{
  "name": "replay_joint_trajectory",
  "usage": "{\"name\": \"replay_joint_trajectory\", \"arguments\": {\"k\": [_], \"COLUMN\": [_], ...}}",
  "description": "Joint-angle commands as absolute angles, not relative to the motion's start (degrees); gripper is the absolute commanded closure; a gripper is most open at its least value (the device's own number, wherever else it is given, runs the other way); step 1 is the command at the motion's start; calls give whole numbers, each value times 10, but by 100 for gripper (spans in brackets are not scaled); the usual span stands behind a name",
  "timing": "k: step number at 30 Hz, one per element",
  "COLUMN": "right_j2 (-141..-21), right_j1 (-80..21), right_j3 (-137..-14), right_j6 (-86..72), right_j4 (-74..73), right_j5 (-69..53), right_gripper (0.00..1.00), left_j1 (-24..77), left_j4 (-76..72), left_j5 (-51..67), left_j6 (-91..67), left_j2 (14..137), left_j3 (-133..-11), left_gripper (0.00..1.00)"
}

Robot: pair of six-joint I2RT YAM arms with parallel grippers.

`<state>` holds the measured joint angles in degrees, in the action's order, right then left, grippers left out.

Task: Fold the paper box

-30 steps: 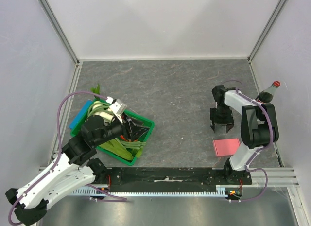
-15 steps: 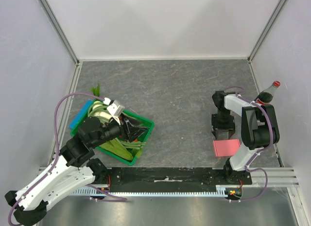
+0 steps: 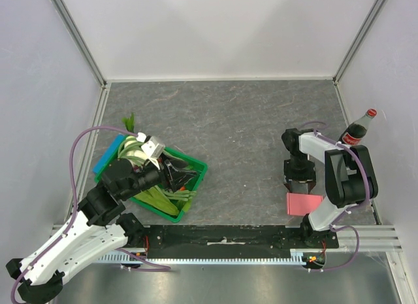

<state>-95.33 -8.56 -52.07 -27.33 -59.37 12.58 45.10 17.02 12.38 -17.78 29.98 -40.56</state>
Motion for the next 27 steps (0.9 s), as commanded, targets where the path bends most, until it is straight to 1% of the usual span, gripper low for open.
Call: {"name": "replay_joint_trajectory", "arguments": {"k": [1,5,10,15,20,27], "right_j2": [-938,-946,-941,-924,-910,-900], "right_j1": [-108,-153,-178,-192,-201,-210], "right_j3": [-513,-524,-519,-509,-495,-494], "right_j6": [-287,-295,-314,-323,-330,-341], "right_j4": [-590,-596,-604,-609,-613,-629], "right_j5": [143,171,205,197,179,178], "right_gripper": [30,30,30,32,38,38], "left_j1": [451,451,451,451,451,451], "left_j4": [154,152,154,154,152,154], "left_j5": [128,133,133,134,134,135], "left_j6": [-150,-151,-151,-153,-155,-155], "left_j2": [293,296,294,298,299,301], "left_j3": [-426,-428,-428,-430,-430,-433], "left_gripper": [42,42,42,42,42,42]}}
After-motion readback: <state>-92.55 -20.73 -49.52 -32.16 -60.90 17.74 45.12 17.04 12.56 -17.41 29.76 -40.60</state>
